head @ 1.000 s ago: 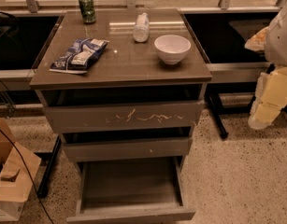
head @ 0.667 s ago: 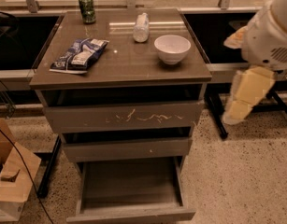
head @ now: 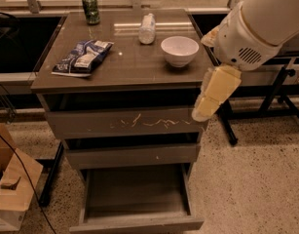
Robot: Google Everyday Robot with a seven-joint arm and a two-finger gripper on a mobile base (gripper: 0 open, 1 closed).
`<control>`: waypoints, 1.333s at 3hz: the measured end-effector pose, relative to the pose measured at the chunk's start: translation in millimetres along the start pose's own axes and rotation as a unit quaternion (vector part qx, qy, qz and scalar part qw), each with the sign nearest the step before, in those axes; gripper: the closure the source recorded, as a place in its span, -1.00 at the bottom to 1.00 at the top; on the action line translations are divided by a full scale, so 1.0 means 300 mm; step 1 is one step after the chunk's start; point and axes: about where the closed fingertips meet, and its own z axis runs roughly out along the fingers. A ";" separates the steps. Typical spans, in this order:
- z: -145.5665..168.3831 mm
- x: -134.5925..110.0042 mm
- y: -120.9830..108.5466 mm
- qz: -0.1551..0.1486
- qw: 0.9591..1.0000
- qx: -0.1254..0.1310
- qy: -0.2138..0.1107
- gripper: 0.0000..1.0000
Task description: Place blue chip bag into bottom drawer
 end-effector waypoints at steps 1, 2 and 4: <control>-0.002 -0.004 -0.002 0.001 1.000 0.002 -0.002 -1.00; 0.068 -0.034 0.029 0.001 1.000 0.003 -0.009 -1.00; 0.276 -0.308 0.038 -0.025 0.992 -0.027 -0.120 -1.00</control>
Offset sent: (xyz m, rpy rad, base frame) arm -0.0003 0.0275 -0.0323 0.0251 -0.0103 -0.0167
